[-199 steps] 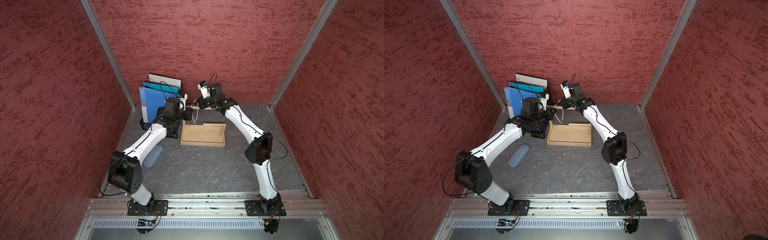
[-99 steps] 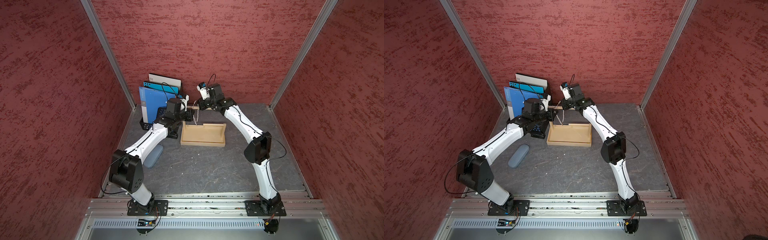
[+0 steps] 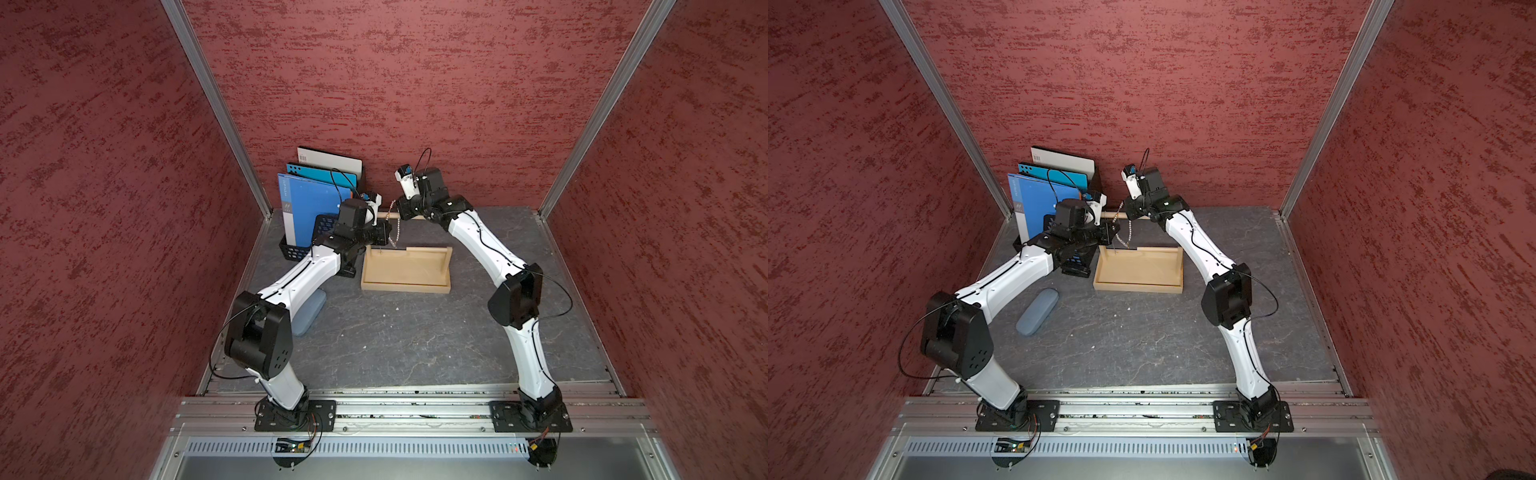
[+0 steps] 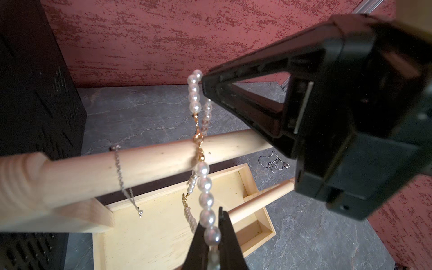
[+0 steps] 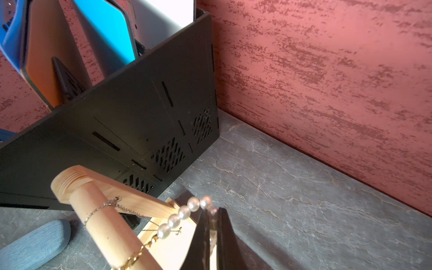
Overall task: Hang the necklace on the jewelry display stand
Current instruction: Hang the necklace on the stand.
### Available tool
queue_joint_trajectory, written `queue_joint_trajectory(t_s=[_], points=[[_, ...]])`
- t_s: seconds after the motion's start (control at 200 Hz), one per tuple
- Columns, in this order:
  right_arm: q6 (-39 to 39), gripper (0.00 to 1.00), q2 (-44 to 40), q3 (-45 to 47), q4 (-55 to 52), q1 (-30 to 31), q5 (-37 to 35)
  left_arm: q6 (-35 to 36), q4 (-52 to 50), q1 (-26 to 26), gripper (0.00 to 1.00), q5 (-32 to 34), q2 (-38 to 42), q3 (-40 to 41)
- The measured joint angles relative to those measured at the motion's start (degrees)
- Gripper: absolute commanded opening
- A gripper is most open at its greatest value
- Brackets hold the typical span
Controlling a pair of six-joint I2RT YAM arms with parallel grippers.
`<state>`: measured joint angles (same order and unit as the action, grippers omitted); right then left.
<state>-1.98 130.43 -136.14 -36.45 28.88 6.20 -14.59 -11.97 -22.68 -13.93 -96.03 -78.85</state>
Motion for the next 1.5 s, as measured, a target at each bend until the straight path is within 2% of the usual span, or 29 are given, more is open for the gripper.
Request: queue_joint_trajectory(t_s=[0.802,1.207,1.503], points=[[-0.7,0.08,0.0,0.1,1.1,0.0,-1.4,0.5,0.0,0.0,0.04,0.1,-0.5,-1.8],[-2.5,0.20,-1.4,4.9,4.9,-0.1,-0.8,0.5,0.0,0.0,0.05,0.1,-0.5,-1.1],[-2.9,0.21,-1.4,5.0,5.1,-0.1,-0.8,0.5,0.0,0.0,0.09,0.1,-0.8,-1.1]])
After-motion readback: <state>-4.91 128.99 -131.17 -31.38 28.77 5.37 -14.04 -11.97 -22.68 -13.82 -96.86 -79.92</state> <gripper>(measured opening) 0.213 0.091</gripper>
